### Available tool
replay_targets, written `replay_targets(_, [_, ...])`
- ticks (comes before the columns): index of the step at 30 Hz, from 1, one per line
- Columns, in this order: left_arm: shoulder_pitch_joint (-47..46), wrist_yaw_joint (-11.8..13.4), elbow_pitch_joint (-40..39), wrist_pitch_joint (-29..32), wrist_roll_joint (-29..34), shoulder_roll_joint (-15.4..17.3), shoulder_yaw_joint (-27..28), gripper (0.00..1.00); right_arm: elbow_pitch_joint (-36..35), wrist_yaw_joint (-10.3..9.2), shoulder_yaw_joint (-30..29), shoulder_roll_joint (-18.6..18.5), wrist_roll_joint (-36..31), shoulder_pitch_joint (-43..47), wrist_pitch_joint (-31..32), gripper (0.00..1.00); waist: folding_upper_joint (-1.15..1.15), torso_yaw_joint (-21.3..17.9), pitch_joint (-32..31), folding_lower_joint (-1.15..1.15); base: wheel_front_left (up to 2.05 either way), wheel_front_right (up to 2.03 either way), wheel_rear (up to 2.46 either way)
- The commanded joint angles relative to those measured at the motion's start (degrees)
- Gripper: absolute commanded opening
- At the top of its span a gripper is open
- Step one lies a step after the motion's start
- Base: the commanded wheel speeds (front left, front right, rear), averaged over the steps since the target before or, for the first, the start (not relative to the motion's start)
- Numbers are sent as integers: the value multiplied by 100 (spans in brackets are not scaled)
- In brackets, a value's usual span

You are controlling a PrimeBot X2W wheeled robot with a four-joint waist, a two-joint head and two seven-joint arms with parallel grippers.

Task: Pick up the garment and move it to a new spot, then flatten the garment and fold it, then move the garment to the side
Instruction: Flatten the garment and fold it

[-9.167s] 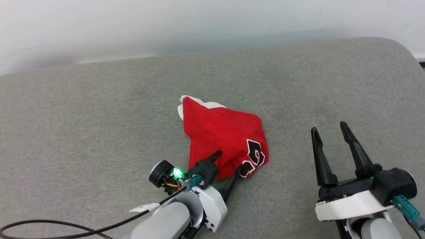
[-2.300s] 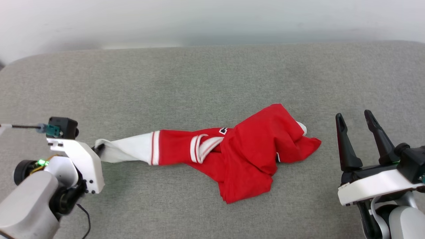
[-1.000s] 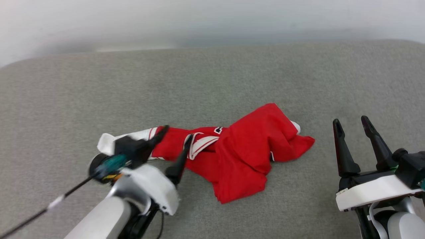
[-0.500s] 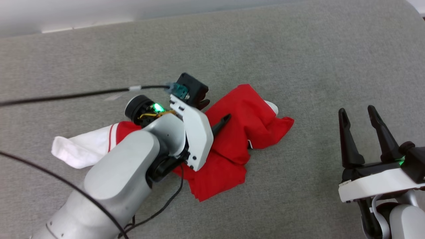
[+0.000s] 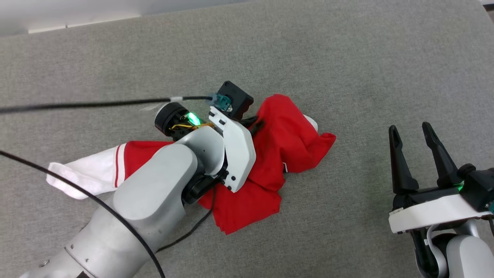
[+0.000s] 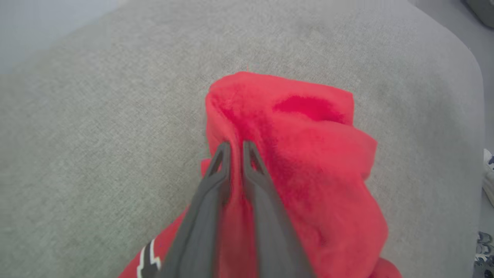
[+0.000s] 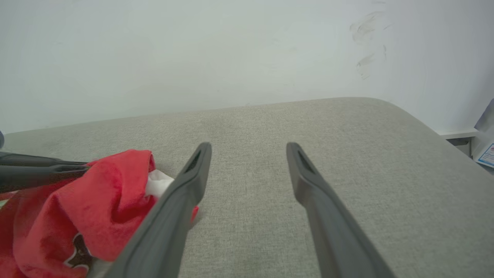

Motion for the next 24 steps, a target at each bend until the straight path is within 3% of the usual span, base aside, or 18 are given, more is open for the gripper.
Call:
replay_targets(1, [-76,-28,-11,-309,110,1,8,0,38,-2,-24,25,-42,-13,-32,100,0,43,-88,0,0,0,0])
replay_targets(9, [192,14,-536,-1083,371,-133,-136,0,43,-2,-165,10,-71,88,43,100,0,278,-521,0,0,0,0])
replay_targets(16, [850,-34,-1265,-749,505,-325,-1089,0,-57,-2,-738,20,-215,-27,105,100,0,327,-890,0,0,0,0])
replay_targets(24, [1510,-73,-1009,-457,421,-505,-2091,0,-124,-2,-936,38,-284,-131,197,100,0,232,-1004,0,0,0,0])
